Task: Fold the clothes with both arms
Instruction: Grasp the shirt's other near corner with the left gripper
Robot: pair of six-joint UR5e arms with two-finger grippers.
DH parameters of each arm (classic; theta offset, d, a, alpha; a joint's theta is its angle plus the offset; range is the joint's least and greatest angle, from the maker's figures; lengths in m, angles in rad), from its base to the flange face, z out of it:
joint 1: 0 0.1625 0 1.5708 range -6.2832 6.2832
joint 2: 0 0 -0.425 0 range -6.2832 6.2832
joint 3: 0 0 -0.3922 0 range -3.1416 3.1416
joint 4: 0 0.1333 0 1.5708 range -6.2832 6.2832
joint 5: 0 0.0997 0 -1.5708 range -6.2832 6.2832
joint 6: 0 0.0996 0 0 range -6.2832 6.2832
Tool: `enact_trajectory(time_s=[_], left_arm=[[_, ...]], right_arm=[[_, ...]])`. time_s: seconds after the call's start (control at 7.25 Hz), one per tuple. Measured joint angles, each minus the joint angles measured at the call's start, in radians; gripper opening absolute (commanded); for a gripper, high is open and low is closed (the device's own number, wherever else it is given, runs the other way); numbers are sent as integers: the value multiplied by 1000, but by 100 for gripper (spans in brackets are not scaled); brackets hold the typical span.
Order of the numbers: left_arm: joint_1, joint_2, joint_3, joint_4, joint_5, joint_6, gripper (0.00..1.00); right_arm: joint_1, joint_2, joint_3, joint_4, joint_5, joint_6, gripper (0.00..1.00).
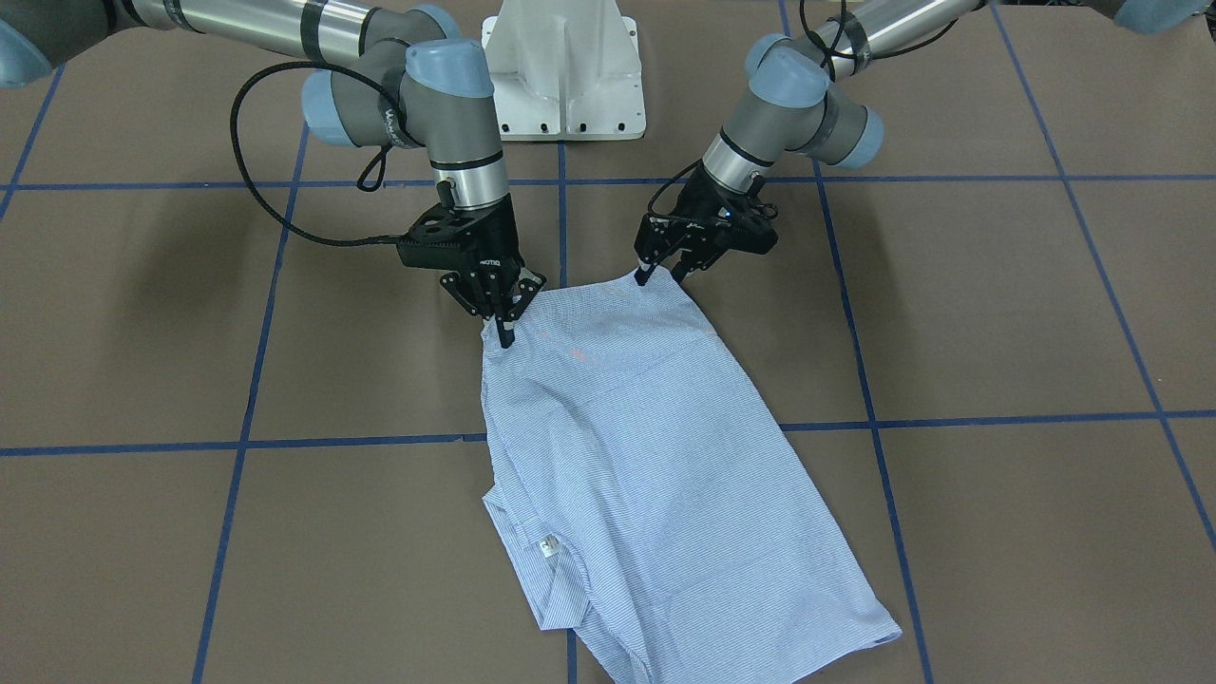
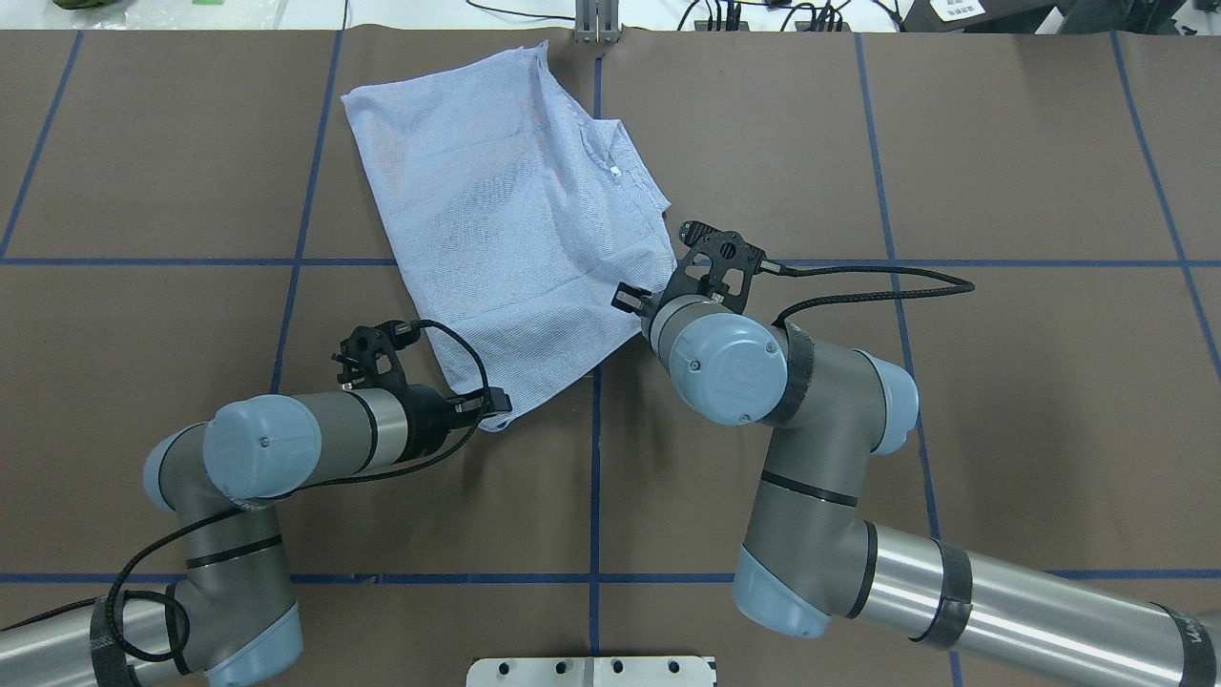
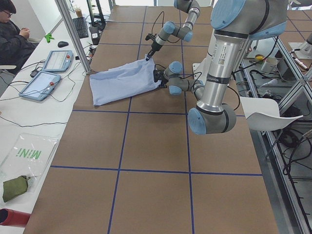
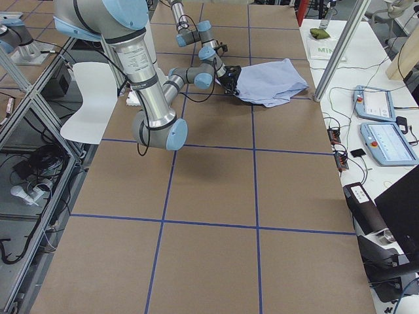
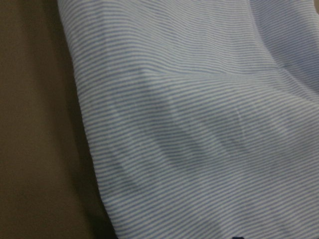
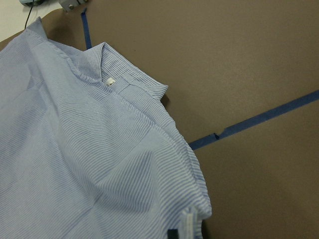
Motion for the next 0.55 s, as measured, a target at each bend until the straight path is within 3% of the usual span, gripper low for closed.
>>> enact_trajectory(time_s=[0.55], left_arm=[[1, 9, -52, 0, -4, -10, 0]], right_arm=[[-2, -17, 15, 0, -3, -1, 0]])
